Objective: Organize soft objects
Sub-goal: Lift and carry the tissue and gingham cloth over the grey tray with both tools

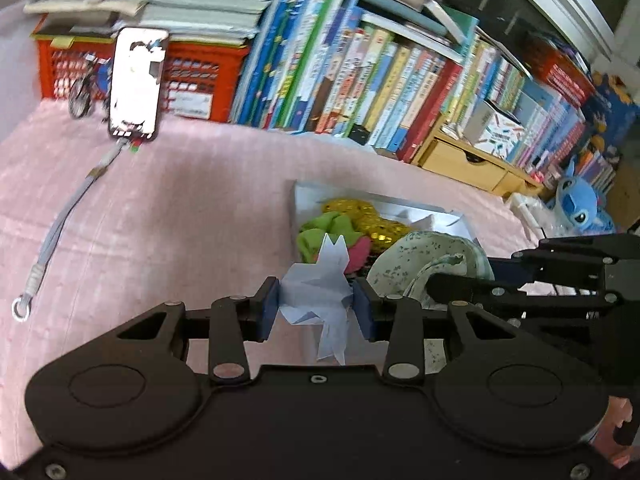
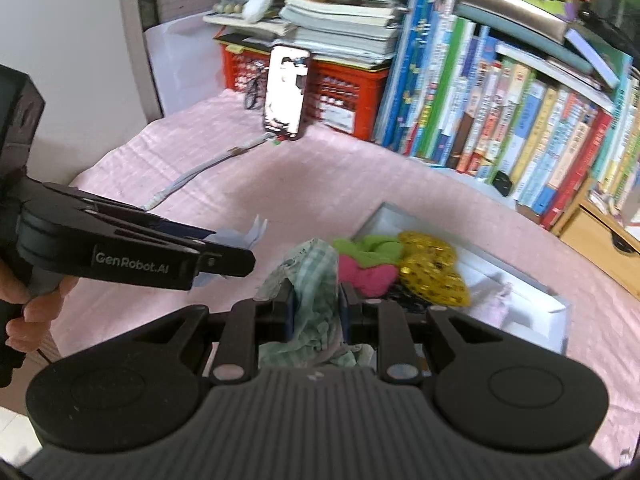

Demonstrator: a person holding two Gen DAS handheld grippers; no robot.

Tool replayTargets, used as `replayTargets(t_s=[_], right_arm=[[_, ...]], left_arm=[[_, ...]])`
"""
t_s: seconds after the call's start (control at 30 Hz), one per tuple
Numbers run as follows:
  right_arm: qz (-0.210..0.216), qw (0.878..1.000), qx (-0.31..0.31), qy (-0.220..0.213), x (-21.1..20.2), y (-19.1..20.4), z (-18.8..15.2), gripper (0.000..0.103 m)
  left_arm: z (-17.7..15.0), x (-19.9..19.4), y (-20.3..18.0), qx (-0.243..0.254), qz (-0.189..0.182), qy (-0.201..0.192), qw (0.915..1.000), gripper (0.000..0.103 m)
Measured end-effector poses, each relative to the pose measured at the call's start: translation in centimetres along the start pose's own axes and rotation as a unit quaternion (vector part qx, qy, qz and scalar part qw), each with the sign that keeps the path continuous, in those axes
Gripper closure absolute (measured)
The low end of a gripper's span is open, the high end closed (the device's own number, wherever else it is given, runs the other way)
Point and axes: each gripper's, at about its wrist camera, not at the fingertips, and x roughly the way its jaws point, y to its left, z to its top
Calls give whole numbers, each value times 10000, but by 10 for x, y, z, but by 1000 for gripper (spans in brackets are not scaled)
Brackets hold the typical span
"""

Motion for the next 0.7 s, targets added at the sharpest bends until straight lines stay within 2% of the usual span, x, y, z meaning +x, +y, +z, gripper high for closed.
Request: replayTargets(t_s=[0.37, 0.7], right_arm=[[-372, 9972, 514, -400, -28, -50, -32, 77], [-566, 9923, 962, -537, -42, -88, -52, 76]], left_arm=[[-2, 10, -63, 523, 54, 15, 9986, 65], [0, 31, -100, 772, 91, 142, 9969, 65]])
